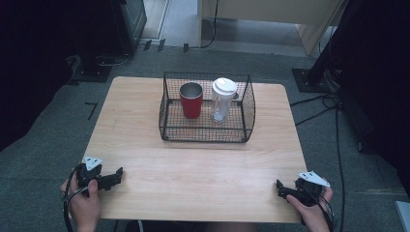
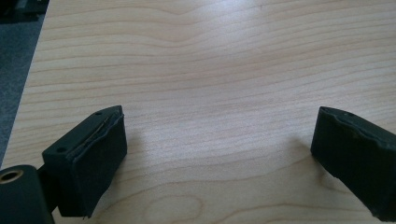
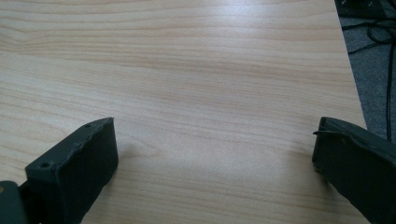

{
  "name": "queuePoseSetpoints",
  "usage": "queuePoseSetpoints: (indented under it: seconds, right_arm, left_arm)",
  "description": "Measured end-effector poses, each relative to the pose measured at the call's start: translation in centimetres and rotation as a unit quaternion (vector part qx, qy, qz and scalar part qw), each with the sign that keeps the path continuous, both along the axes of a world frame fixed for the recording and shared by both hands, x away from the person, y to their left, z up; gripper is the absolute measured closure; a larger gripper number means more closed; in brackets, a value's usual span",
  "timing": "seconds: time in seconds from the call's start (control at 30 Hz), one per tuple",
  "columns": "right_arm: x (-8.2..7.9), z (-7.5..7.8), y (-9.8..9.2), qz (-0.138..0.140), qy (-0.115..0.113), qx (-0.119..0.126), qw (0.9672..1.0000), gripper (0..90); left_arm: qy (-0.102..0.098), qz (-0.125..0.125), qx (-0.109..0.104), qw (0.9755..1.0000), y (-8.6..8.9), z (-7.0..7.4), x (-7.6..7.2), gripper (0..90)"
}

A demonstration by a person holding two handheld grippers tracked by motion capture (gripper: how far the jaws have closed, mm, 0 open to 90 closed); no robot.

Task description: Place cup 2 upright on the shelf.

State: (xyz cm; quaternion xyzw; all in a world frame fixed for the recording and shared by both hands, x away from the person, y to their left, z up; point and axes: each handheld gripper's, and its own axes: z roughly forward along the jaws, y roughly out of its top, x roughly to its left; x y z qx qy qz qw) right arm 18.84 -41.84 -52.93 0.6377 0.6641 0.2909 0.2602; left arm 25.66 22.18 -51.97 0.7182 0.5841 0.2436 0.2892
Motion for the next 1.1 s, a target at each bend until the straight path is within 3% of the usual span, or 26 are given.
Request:
queuePoseSetpoints:
  seconds: [1.1]
  right_arm:
    - [-0.02, 0.00, -0.05, -0.006, 0.001, 0.001, 1.0000, 0.1]
  left_arm:
    - [0.000, 0.000, 0.000, 1.0000, 0.01, 0.00, -0.01, 4.2]
